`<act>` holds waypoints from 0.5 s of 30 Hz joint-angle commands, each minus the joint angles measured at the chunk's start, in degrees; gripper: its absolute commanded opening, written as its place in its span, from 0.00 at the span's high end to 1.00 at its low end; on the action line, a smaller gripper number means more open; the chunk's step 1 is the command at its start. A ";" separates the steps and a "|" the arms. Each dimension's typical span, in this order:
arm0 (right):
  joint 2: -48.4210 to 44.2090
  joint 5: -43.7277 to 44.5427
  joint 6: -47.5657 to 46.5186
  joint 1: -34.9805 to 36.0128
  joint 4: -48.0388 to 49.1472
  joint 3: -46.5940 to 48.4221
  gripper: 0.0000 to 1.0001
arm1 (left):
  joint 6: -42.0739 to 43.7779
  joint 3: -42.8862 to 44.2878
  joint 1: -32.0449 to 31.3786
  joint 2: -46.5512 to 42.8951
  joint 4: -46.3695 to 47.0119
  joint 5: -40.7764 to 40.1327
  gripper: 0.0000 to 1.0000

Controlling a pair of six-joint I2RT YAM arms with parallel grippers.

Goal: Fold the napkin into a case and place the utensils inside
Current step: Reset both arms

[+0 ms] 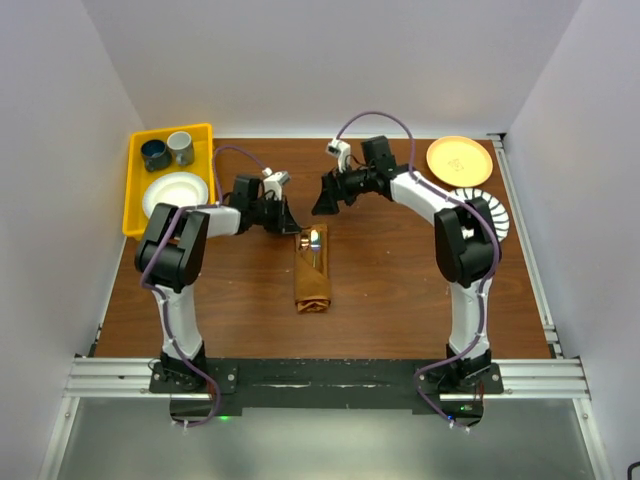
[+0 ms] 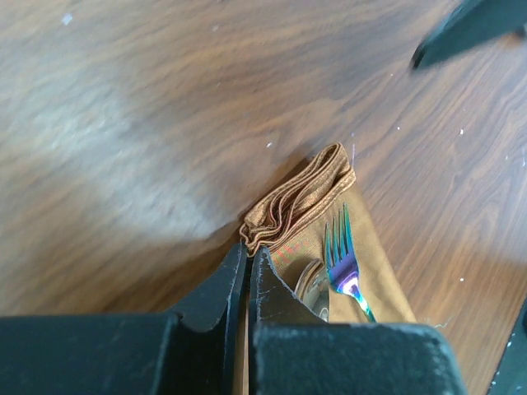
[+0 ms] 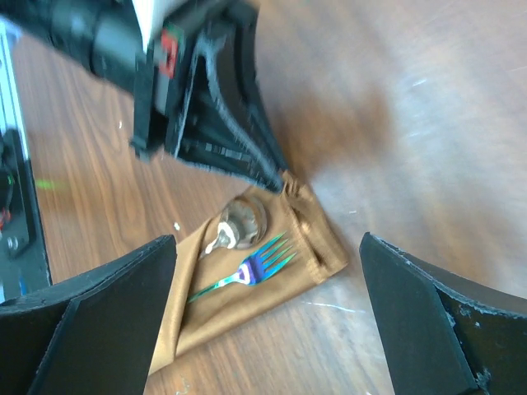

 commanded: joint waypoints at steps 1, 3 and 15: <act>-4.71 2.17 4.46 -2.76 2.49 2.78 0.02 | 3.35 4.77 -1.49 1.78 -2.50 1.02 1.00; -5.24 3.66 4.11 -3.38 1.70 3.39 0.02 | 3.35 5.82 -1.58 1.43 -2.67 0.85 0.86; -10.86 5.95 8.76 -11.54 -7.62 8.15 0.02 | 23.90 23.03 -0.79 -10.08 -18.74 -13.38 0.00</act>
